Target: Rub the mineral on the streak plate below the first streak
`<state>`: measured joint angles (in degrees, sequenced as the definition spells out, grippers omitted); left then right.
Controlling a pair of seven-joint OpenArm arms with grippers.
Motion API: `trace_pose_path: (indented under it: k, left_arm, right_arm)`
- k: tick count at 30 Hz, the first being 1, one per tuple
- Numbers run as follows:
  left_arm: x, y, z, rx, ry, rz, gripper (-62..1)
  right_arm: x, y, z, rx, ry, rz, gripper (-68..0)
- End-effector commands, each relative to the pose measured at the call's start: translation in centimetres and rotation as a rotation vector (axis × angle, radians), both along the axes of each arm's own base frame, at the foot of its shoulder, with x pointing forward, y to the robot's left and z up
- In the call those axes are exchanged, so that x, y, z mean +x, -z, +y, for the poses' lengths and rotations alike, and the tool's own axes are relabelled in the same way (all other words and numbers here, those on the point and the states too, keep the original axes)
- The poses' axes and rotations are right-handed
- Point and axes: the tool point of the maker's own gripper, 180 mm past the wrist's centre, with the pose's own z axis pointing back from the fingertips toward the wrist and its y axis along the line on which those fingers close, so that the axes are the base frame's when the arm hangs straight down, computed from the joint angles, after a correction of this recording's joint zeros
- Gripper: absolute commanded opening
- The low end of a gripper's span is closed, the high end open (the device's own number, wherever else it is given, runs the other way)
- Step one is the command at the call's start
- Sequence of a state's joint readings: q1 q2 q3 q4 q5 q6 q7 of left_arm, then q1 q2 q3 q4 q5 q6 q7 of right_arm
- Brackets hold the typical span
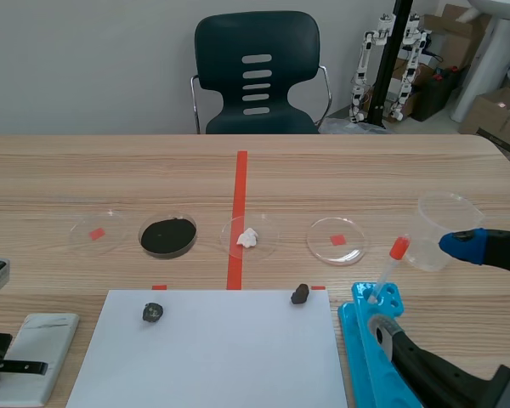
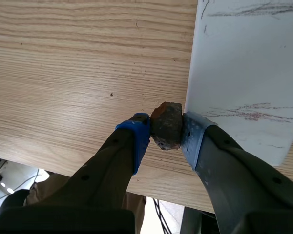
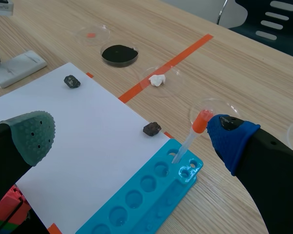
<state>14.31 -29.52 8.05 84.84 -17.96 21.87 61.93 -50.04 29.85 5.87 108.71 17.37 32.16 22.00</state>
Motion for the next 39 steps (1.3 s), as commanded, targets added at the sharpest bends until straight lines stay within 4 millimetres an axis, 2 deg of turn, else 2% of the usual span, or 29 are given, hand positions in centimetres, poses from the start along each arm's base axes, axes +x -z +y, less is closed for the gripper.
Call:
trace_pose_path:
  k: [1, 6, 10, 17, 21, 25, 29, 34, 39]
  left_arm:
    - [0.1, -0.2, 0.4, 0.020, 0.006, -0.005, -53.9]
    - [0.8, -0.4, 0.4, 0.023, 0.021, -0.045, -53.9]
    - [1.9, -1.2, -0.3, 0.012, 0.061, -0.146, -53.9]
    - [5.5, -4.9, -3.4, -0.070, 0.171, -0.470, -53.9]
    - [6.1, -7.0, -6.1, -0.132, 0.288, -0.608, -53.9]
    - [5.5, -9.2, -9.5, -0.225, 0.436, -0.711, -53.9]
    - [4.0, -11.7, -12.6, -0.314, 0.561, -0.800, -53.9]
    - [1.7, -14.0, -15.4, -0.381, 0.663, -0.870, -53.9]
    - [-0.8, -15.1, -17.4, -0.426, 0.747, -0.888, -53.9]
  right_arm:
    - [0.4, -1.0, 0.3, 0.027, -0.001, -0.032, 0.4]
    - [0.4, -1.0, 0.3, 0.027, -0.001, -0.032, 0.4]
    - [0.4, -1.0, 0.3, 0.027, -0.001, -0.032, 0.4]
    - [0.4, -1.0, 0.3, 0.027, -0.001, -0.032, 0.4]
    - [0.4, -1.0, 0.3, 0.027, -0.001, -0.032, 0.4]
    - [0.4, -1.0, 0.3, 0.027, -0.001, -0.032, 0.4]
    - [0.4, -1.0, 0.3, 0.027, -0.001, -0.032, 0.4]
    - [0.4, -1.0, 0.3, 0.027, -0.001, -0.032, 0.4]
    - [0.4, -1.0, 0.3, 0.027, -0.001, -0.032, 0.4]
